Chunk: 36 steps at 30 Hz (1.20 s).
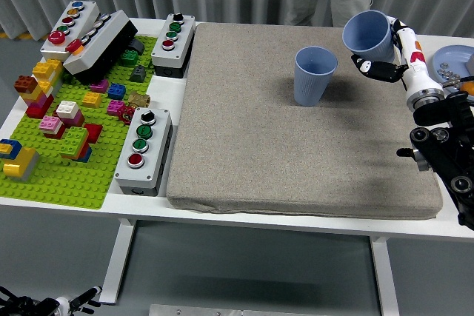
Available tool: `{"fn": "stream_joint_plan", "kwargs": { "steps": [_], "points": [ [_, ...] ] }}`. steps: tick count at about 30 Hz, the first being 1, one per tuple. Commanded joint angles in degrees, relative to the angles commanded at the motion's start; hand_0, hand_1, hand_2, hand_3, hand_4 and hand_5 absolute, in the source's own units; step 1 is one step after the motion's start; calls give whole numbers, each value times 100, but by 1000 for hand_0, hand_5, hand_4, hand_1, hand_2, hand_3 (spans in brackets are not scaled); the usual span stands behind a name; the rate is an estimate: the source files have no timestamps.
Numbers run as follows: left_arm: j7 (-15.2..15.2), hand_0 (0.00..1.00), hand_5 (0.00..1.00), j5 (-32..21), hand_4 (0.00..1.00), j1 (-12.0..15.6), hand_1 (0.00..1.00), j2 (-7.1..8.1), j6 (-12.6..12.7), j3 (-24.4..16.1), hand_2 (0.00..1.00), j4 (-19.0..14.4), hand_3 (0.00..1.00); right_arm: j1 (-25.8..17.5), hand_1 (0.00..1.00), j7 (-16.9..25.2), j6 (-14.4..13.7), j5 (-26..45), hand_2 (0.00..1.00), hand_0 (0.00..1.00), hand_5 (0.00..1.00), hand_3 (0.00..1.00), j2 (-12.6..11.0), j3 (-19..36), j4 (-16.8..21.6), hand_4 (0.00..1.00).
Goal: Pick cup pour cup place
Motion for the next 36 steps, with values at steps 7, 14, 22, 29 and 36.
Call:
{"fn": "stream_joint_plan", "kwargs": {
  "steps": [7,14,22,29,36],
  "points": [
    [-2,848,998,-11,596,-5,858,9,2,12,890,0,787,182,524,-49,-20,-418,466,651,2,496,26,-88,-45,486],
    [-1,848,998,-11,596,-1,858,15,1,20,889,0,787,199,525,-95,-52,-739,465,653,2,495,31,-94,-37,485],
    [2,848,998,5,595,11,858,19,3,8,889,0,787,199,525,-164,-103,-1396,465,655,2,494,72,-170,-59,481],
    [3,848,998,9,595,-16,858,21,5,1,889,0,787,263,525,-218,-130,-1782,465,657,2,494,79,-231,-72,479],
    [4,848,998,26,595,-28,859,25,5,-15,890,0,787,300,526,-278,-153,-2063,464,659,2,494,94,-277,-87,479]
  ]
}}
